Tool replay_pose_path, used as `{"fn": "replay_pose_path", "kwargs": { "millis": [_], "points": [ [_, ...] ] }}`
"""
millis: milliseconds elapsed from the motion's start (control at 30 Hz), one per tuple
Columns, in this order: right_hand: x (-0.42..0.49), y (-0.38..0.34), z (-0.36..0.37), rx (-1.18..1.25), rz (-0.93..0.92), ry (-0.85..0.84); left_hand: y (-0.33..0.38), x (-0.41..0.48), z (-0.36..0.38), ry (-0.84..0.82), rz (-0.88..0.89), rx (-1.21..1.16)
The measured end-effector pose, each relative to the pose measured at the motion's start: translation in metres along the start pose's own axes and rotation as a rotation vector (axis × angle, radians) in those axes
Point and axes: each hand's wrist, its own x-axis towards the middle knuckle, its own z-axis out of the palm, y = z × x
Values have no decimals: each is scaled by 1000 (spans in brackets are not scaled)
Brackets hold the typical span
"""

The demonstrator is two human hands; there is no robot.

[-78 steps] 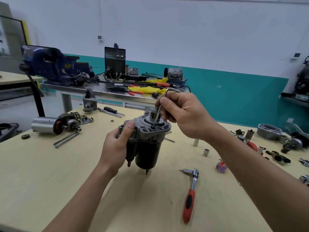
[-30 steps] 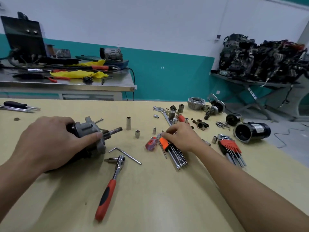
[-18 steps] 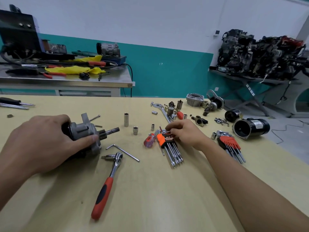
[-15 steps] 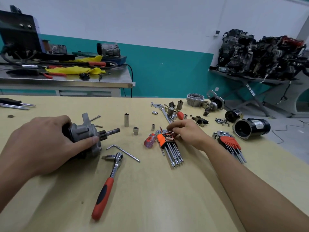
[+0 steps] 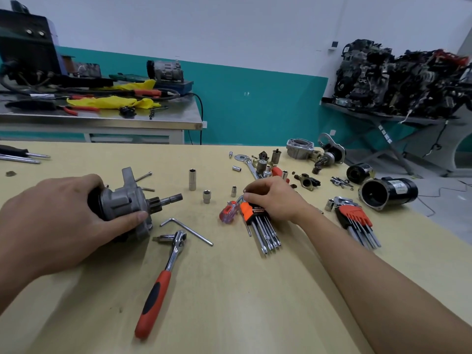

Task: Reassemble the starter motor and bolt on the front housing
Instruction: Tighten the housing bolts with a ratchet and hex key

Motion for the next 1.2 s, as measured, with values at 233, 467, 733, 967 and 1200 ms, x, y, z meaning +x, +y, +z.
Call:
{"fn": "replay_pose_path", "kwargs": {
  "millis": [233,467,733,967,1200],
  "points": [
    [-14,-7,-12,-76,-27,-85,-28,3,18,-79,-25,-45],
    [-37,-11,-24,-27,15,-184,-47,-2,29,-161,-3,9],
    [-43,-15,-23,-79,40,-157,-46,-29,45,-269,-55,23],
    [-42,-22,-9,-239,-54,-65,-35,-20,15,-257,17,-5],
    [-44,-26,-4,-227,-130,-37,138,-3,-35,-227,404,-149]
  ]
}}
